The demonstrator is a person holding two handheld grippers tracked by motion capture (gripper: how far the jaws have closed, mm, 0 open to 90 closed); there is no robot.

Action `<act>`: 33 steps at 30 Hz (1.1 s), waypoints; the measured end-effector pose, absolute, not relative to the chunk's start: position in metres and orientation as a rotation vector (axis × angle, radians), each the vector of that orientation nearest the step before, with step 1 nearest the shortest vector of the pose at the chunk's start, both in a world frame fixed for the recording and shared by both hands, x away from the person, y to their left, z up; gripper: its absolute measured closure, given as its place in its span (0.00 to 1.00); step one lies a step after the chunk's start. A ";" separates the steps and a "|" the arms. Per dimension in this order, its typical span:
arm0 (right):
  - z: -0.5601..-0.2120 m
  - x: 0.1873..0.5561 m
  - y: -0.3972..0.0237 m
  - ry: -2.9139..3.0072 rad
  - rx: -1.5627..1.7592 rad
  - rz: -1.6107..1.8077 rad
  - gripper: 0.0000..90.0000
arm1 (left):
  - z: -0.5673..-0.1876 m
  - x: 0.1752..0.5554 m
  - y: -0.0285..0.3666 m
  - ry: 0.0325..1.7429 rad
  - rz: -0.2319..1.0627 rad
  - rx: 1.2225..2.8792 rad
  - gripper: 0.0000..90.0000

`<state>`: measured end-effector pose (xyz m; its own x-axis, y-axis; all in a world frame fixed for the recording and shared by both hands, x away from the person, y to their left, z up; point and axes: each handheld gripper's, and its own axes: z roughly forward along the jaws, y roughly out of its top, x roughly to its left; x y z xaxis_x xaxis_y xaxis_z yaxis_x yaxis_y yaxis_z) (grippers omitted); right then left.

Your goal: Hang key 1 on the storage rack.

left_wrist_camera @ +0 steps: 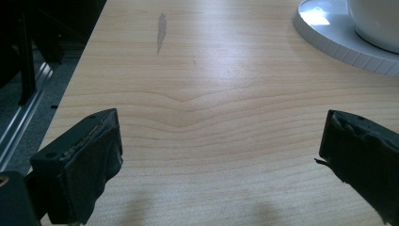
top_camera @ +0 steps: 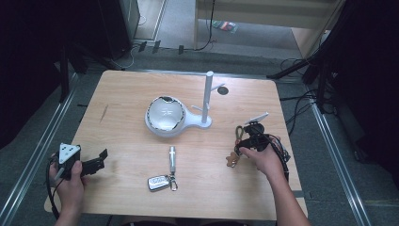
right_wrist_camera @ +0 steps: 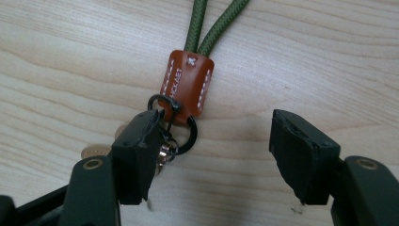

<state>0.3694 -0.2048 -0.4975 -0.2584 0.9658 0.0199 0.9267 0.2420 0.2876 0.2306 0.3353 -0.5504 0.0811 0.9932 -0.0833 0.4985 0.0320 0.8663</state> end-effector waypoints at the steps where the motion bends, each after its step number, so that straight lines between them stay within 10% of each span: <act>1: -0.498 0.371 -0.204 2.345 1.802 0.355 0.39 | -0.550 0.231 0.335 1.524 0.797 1.573 0.00; 33: -0.504 0.396 -0.180 2.271 1.975 0.315 0.65 | -0.551 0.231 0.335 1.526 0.795 1.574 0.00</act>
<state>0.3955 -0.1801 -0.5043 -0.1441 0.9883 0.0491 0.9643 0.1291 0.2310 0.2310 0.3354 -0.5505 0.0796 0.9932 -0.0850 0.4996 0.0340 0.8656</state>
